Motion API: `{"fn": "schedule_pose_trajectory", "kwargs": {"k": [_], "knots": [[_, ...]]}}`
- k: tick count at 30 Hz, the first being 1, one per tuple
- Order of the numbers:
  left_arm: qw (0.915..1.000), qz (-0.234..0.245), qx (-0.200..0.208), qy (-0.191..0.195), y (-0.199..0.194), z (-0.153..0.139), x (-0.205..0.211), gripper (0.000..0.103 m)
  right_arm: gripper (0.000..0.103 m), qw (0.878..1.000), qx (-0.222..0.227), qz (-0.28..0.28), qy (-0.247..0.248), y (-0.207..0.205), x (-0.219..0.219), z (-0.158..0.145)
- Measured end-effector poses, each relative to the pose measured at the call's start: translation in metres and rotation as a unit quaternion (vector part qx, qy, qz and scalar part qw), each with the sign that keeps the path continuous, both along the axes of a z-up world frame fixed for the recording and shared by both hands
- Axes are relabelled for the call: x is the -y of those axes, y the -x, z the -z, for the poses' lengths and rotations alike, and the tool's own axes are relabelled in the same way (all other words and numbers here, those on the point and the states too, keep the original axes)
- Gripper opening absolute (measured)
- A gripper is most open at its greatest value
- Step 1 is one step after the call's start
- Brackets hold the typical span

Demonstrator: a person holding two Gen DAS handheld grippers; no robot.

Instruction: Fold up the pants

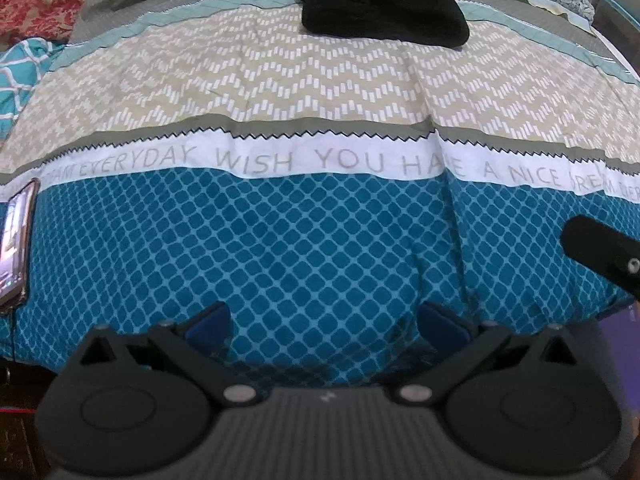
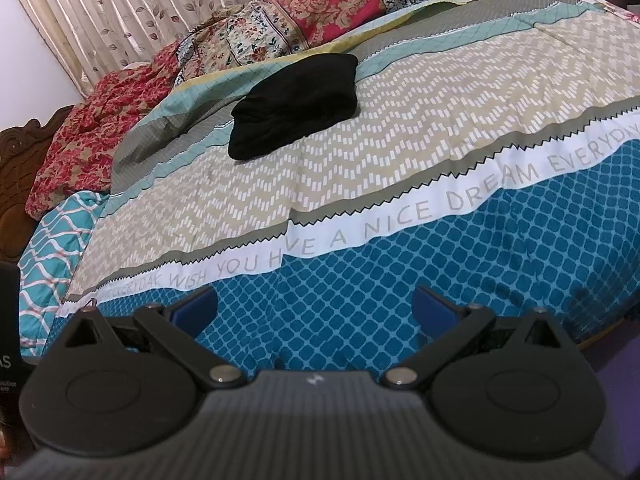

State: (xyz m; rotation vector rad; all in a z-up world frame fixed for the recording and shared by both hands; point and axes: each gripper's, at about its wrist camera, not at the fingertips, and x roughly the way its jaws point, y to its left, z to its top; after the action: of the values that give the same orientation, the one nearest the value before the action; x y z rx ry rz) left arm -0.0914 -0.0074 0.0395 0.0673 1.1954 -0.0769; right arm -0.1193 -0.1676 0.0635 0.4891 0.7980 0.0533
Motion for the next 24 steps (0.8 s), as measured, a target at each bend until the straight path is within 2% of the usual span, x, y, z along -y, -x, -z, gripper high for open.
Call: {"fn": "schedule_pose_trajectory", "kwargs": {"k": [9,19,24], "knots": [[0.9988,0.002,0.042,-0.026,0.004,-0.019,0.006,0.103,0.103,0.999,0.040,0.000,0.017,0.003,-0.001,-0.017],[0.9872,0.000,0.140,-0.075,0.016,-0.053,0.016,0.103,0.103,0.998,0.066,0.000,0.023,0.006,-0.005,-0.026],[0.9881,-0.002,0.130,-0.082,0.014,-0.050,0.015,0.103,0.103,0.998,0.061,0.003,0.019,0.006,-0.004,-0.023]]}}
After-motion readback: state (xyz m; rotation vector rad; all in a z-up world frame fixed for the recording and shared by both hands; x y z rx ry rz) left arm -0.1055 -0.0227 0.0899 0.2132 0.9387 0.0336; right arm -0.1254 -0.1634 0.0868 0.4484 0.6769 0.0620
